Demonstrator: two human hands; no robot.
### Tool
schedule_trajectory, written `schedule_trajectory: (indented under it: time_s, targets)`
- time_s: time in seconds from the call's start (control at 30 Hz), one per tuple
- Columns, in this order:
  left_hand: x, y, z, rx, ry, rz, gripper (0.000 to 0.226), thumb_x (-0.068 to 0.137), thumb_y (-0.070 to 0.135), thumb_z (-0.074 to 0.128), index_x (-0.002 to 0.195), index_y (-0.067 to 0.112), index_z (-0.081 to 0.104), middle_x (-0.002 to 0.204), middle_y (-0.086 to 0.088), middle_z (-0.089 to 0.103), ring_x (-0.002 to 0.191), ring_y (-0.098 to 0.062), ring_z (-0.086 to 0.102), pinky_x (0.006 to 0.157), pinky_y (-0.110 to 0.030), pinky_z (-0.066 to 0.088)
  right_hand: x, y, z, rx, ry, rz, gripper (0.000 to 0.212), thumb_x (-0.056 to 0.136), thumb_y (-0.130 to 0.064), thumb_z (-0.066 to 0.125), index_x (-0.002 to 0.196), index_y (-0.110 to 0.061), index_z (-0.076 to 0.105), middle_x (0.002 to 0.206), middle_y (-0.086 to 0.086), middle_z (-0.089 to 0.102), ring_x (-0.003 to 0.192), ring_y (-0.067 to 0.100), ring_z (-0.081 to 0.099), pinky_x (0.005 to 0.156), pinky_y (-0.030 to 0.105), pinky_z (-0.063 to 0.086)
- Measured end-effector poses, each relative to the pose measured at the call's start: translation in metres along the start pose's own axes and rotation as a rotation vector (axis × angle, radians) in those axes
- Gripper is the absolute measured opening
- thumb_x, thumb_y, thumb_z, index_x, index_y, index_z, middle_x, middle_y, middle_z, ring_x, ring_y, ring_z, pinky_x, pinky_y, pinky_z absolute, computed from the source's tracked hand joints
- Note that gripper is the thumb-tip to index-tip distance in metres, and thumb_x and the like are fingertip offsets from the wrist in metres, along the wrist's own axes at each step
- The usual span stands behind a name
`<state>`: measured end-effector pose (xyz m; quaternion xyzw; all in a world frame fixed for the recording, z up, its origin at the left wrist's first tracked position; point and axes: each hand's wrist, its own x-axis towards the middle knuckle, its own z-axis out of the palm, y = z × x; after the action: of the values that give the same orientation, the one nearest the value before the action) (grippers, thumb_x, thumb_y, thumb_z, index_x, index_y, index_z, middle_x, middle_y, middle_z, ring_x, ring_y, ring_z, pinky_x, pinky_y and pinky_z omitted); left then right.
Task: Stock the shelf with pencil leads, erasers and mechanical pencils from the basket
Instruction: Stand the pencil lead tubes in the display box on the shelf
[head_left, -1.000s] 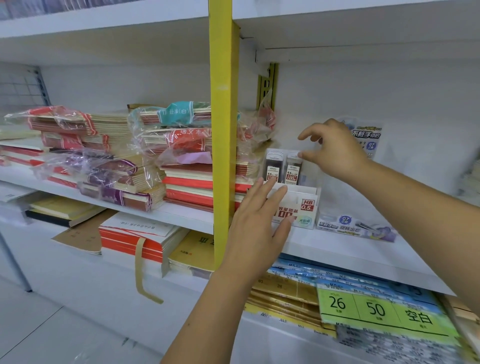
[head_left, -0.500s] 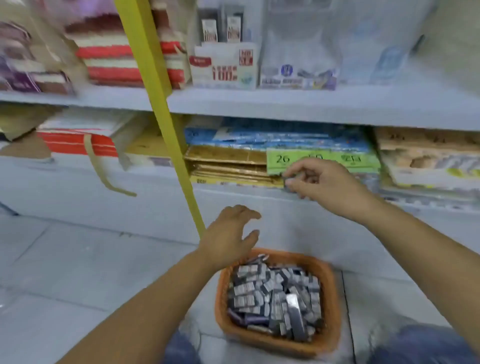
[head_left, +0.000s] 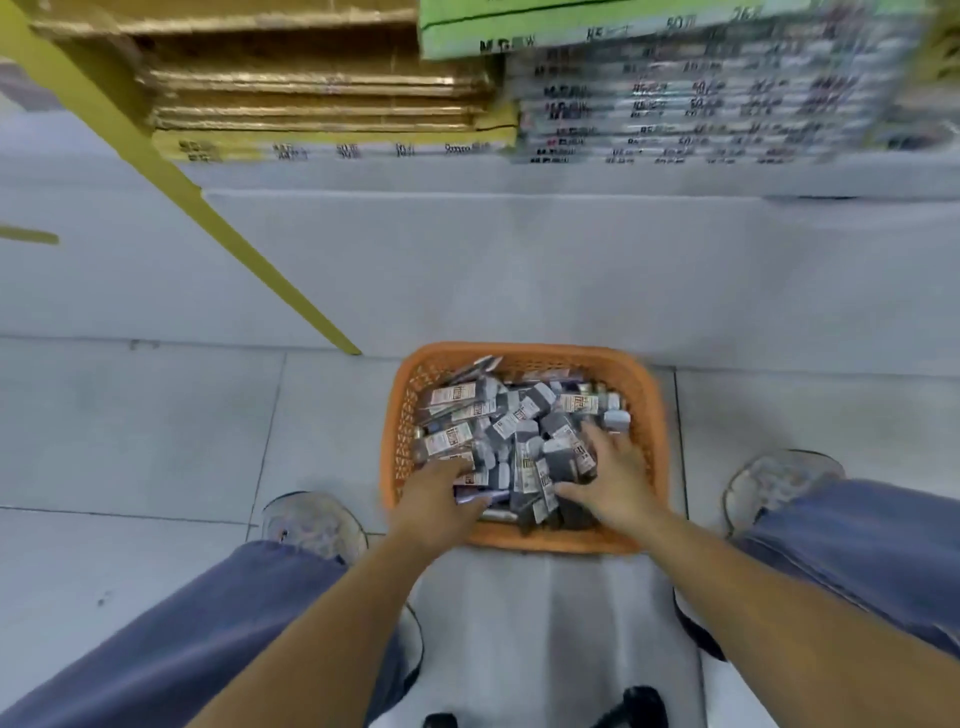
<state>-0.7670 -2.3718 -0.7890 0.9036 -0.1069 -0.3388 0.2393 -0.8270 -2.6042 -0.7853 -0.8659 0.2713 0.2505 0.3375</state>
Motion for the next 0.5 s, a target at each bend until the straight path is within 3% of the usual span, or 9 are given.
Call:
schedule_trajectory:
  time_s: [0.13,0.23,0.37,0.43,0.5]
  targets:
    - [0.016,0.015,0.02,-0.094,-0.041,-0.013,0.056,0.083,0.049,0.073,0.131,0.026,0.058,0.122,-0.001,0.061,0.106,-0.016,0.058,0.095,-0.033,0.049,0.012,0.003,0.014,-0.004,0.137,-0.001,0.086,0.067,-0.044,0.083,0.137,-0.019,0.041,0.136,0.007,0.045,0.126,0.026,0.041,0.105,0.037,0.035]
    - [0.023,0.026,0.032,-0.126,0.0,-0.014,0.063,0.078,0.056,0.074,0.13,0.024,0.058,0.108,0.005,0.062,0.094,-0.012,0.059,0.086,-0.033,0.052,0.014,0.005,0.016,0.038,0.095,-0.021,0.072,0.07,-0.041,0.082,0.129,-0.016,0.049,0.128,0.006,0.05,0.117,0.024,0.051,0.1,0.035,0.043]
    - [0.026,0.04,0.037,-0.245,0.006,-0.052,0.07,0.074,0.054,0.079,0.131,0.021,0.055,0.097,0.009,0.06,0.088,-0.012,0.06,0.084,-0.038,0.055,0.005,0.007,0.014,0.118,0.104,-0.059,0.051,0.072,-0.04,0.08,0.112,-0.024,0.053,0.1,-0.011,0.056,0.091,0.012,0.056,0.077,0.029,0.047]
    - [0.026,0.044,0.036,-0.285,0.017,-0.082,0.064,0.074,0.049,0.081,0.126,0.022,0.054,0.092,0.013,0.06,0.083,-0.007,0.059,0.081,-0.036,0.055,0.002,0.006,0.012,0.229,0.083,-0.022,0.05,0.072,-0.034,0.082,0.114,-0.025,0.055,0.098,-0.015,0.058,0.089,0.008,0.057,0.075,0.027,0.045]
    - [0.026,0.045,0.036,-0.304,0.025,-0.097,0.058,0.074,0.047,0.082,0.119,0.024,0.054,0.09,0.014,0.061,0.081,-0.005,0.059,0.077,-0.033,0.054,0.002,0.007,0.011,0.37,0.036,0.013,0.048,0.073,-0.026,0.082,0.114,-0.024,0.057,0.102,-0.01,0.064,0.091,0.011,0.062,0.079,0.035,0.053]
